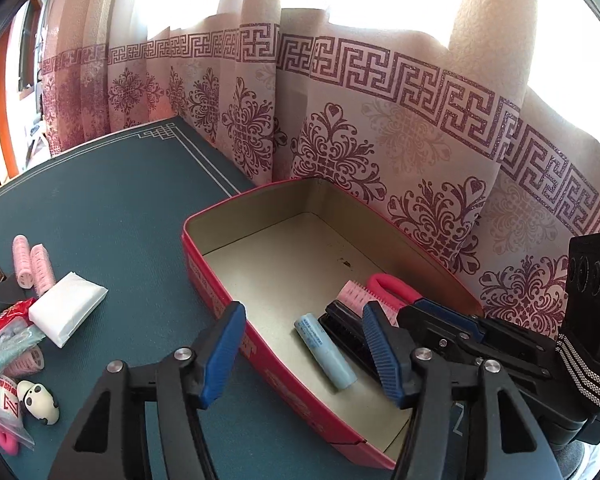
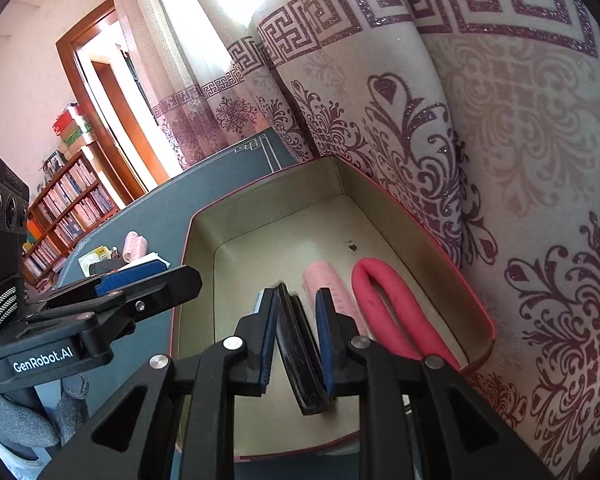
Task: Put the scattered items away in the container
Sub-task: 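Carry the tube and comb into the red tin and release them, then withdraw both tools from the tin back toward the pile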
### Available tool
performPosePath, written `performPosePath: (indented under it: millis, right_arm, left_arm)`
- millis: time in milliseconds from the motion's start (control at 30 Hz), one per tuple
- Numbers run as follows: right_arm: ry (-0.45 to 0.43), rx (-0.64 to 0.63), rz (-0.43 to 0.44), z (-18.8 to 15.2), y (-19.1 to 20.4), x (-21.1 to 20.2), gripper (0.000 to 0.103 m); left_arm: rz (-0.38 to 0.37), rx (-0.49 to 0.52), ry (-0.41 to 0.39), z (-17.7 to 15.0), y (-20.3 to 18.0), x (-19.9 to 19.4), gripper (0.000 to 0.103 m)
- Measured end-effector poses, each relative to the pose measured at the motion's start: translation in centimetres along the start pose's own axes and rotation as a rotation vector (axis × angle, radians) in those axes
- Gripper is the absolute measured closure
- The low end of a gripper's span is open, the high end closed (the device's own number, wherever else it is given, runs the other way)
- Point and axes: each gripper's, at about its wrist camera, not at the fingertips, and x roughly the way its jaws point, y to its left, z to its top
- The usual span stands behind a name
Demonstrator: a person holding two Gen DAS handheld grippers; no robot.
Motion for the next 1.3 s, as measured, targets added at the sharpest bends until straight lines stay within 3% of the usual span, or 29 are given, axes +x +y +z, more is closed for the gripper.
performPosePath:
  millis: [400, 600, 667, 767, 1300]
  right_arm:
    - [-0.008, 0.002, -0.004, -0.1, 1.7, -0.2, 0.078]
    - [-0.019, -0.019, 0.011, -0.2, 3.8, -0.4, 0.066]
    - [-0.026, -0.031, 0.020, -0.2, 4.6, -0.5, 0.053]
    - [-0.040, -0.053, 0.033, -0.3, 6.0, -0.6, 0.043]
    - [0.031, -0.208, 0.118, -2.9, 14.0, 1.8, 0.033]
  left_arm:
    - [0.029, -0.060, -0.004, -1.8, 2.6, -1.9, 0.041]
    - [0.061, -0.103, -0.011, -3.1, 4.5, -3.3, 0.041]
    - [0.072, -0.121, -0.013, -3.5, 5.3, -3.8, 0.041]
    - [0.089, -0.145, -0.023, -4.1, 6.5, -4.8, 0.041]
    - [0.252, -0.340, -0.085, -8.7, 15.6, -10.7, 0.041]
